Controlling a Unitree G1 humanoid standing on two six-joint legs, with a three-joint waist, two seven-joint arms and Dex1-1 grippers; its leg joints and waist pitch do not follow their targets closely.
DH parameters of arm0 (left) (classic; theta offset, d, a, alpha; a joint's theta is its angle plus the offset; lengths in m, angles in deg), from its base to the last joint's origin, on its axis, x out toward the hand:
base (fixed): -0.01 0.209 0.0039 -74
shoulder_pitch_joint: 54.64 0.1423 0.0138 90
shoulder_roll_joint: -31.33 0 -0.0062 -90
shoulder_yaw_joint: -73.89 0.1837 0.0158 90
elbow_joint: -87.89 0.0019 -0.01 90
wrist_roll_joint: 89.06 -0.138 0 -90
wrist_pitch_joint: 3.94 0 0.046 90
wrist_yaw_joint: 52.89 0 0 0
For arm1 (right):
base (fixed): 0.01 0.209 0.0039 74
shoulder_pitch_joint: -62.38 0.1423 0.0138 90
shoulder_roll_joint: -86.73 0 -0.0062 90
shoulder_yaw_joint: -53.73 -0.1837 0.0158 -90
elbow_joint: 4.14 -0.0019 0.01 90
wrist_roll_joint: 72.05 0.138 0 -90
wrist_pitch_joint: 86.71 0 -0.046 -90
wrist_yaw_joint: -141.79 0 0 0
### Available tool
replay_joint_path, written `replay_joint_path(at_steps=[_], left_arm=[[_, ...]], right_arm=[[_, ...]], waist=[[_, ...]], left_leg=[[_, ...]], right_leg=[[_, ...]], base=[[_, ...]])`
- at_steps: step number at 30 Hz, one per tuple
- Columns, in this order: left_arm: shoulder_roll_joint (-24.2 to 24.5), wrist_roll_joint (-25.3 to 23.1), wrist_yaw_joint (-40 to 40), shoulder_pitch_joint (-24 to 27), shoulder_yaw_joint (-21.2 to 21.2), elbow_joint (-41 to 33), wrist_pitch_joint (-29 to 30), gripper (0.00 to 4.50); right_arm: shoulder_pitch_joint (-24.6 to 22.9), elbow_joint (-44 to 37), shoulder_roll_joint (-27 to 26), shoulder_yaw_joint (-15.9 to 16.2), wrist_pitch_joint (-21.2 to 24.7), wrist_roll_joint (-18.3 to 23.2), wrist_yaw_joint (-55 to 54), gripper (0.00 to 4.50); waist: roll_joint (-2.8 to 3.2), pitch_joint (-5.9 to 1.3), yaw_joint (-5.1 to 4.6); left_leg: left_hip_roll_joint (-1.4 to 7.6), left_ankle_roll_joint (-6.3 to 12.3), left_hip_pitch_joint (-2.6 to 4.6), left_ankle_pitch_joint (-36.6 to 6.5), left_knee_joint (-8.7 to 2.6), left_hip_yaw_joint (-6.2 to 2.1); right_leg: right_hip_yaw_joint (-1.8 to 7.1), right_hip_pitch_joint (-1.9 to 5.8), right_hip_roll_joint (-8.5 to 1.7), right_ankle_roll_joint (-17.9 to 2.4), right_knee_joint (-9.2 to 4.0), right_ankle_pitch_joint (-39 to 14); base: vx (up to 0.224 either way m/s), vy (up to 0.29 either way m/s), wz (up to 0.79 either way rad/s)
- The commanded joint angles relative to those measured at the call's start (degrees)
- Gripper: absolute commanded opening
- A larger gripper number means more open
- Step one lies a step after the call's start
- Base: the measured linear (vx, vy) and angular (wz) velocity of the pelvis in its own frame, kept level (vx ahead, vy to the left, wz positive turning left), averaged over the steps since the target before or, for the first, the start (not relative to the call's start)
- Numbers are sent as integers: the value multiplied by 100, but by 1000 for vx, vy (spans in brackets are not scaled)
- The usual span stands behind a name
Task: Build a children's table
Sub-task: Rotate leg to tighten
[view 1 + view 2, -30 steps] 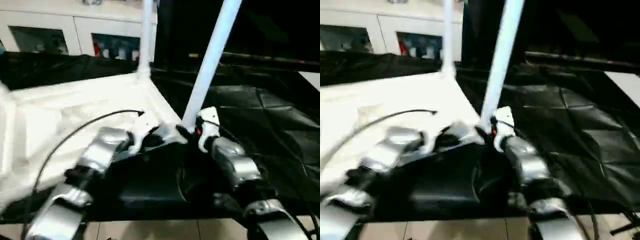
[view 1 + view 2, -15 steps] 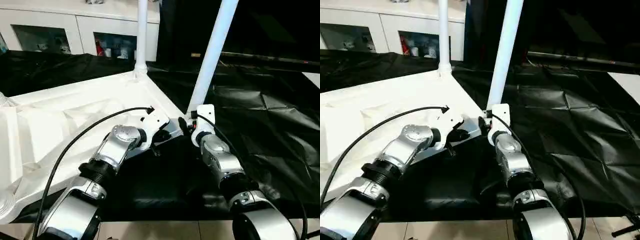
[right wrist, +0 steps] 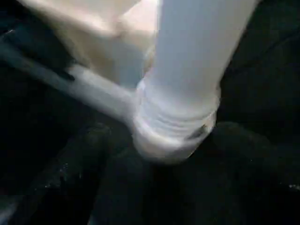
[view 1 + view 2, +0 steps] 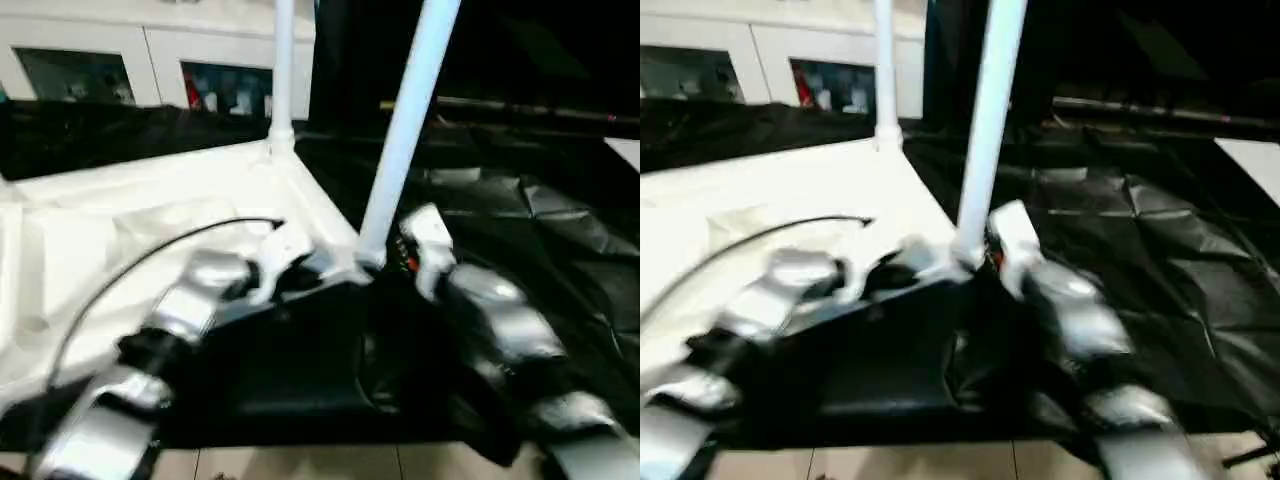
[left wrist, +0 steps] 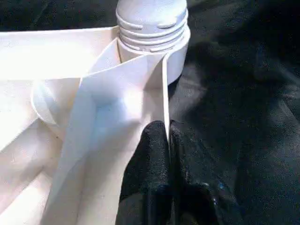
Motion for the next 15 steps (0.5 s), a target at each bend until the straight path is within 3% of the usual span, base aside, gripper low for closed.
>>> replay_joint_path(at_steps=[1,3,7,8,11,15], left_arm=[[81,23,-481,234,202,-115,66,0],[281,272,-993,441,272,-624,193,0],[444,330,-1197,558,382,-914,284,0],[458,312,-1174,571,389,-940,289,0],[446,288,-1129,585,359,-943,279,0],[433,262,-1105,582,343,-943,281,0]], right_arm=[[12,-275,102,92,125,68,306,387],[25,-275,111,117,131,54,372,387],[13,-371,105,141,196,109,396,387],[17,-390,100,154,211,117,421,387],[15,-410,100,197,212,44,476,387],[15,-396,88,192,260,32,517,387]], waist=[[47,-317,41],[67,-325,51],[74,-320,61],[48,-317,77],[48,-315,88],[40,-326,87]], left_leg=[[176,326,-30,-870,-367,-29],[200,273,-5,-804,-373,-30],[193,270,20,-729,-368,-5],[186,264,12,-747,-372,-8],[180,205,3,-771,-374,-15],[173,213,-6,-650,-363,-14]], right_leg=[[349,374,-449,-964,-424,-1118],[357,346,-449,-1044,-397,-1029],[359,316,-417,-1177,-365,-716],[356,331,-421,-1153,-369,-807],[357,343,-431,-1049,-387,-969],[359,350,-423,-1026,-367,-827]], base=[[0,0,0],[0,0,0],[0,0,0],[0,0,0],[0,0,0],[0,0,0]])
